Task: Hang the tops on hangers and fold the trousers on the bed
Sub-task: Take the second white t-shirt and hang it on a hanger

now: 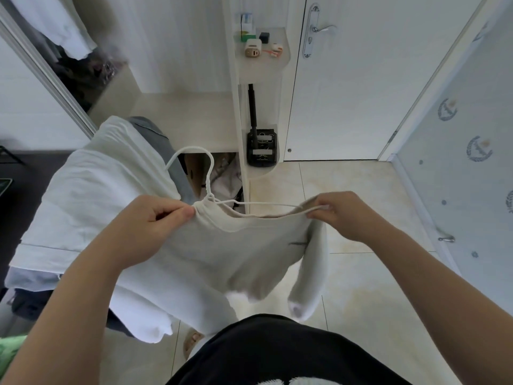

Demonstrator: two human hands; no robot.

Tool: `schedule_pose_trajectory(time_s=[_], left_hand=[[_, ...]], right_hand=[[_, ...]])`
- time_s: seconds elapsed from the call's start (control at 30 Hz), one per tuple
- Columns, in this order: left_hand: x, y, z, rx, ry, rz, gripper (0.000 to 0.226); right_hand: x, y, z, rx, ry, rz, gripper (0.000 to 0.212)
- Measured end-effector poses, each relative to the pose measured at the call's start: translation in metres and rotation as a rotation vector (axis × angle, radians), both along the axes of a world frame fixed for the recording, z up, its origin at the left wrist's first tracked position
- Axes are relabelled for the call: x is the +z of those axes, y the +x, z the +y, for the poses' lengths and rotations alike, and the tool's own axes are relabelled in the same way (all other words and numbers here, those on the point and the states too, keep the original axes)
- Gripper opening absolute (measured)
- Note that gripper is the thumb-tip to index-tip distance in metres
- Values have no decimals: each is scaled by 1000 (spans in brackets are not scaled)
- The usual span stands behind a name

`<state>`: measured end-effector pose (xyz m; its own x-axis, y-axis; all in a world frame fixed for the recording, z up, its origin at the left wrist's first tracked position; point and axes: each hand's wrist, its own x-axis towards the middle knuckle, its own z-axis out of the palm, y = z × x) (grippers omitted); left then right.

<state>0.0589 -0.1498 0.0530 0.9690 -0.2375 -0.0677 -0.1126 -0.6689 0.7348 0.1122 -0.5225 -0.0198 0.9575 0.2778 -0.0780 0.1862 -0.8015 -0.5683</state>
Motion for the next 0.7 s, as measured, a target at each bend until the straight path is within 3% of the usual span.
schedule_pose_trajectory(time_s=[0.27,0.37,0.6,0.7], left_hand=[[-4,8,-44,-159,25,-62,46],[-1,14,-63,-191,-13,-82,38],[5,24,-63,-201,-242,161,22],[4,29,-52,-203,-250,203,29]], right_hand=[[62,-25,47,241,201,-186,17],[68,-32,72,285,283,-200,26],[72,-28,67,112,344,-128,33],[68,-26,53,34,367,-84,28]])
